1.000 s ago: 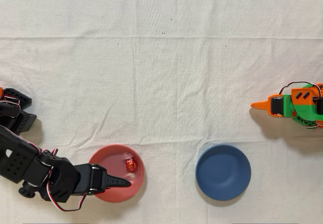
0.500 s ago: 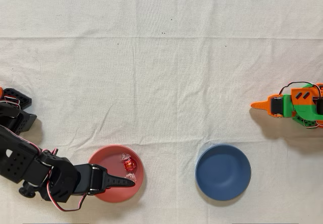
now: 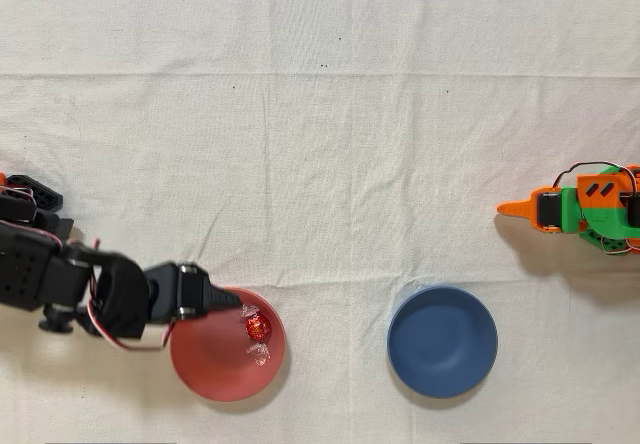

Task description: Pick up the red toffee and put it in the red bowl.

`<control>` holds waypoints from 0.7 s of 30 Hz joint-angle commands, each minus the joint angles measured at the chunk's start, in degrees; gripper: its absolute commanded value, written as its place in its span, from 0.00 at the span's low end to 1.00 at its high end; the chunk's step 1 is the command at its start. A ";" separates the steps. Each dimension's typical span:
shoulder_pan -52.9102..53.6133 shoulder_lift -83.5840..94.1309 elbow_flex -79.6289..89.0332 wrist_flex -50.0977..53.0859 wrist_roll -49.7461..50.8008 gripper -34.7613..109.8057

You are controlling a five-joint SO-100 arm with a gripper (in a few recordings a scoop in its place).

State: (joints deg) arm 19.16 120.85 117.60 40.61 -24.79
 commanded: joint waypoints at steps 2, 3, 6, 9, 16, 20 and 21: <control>-5.19 7.73 2.29 -1.76 3.34 0.25; -6.15 8.79 3.16 -1.93 4.04 0.25; -9.32 13.54 7.38 -3.25 6.50 0.25; -11.60 21.71 14.24 -5.54 9.23 0.25; -14.68 34.80 25.49 -6.59 13.71 0.25; -15.73 39.46 31.03 -7.82 14.68 0.25; -16.08 40.87 32.43 -7.91 14.85 0.25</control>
State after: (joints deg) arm 3.87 156.53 147.66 33.66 -10.20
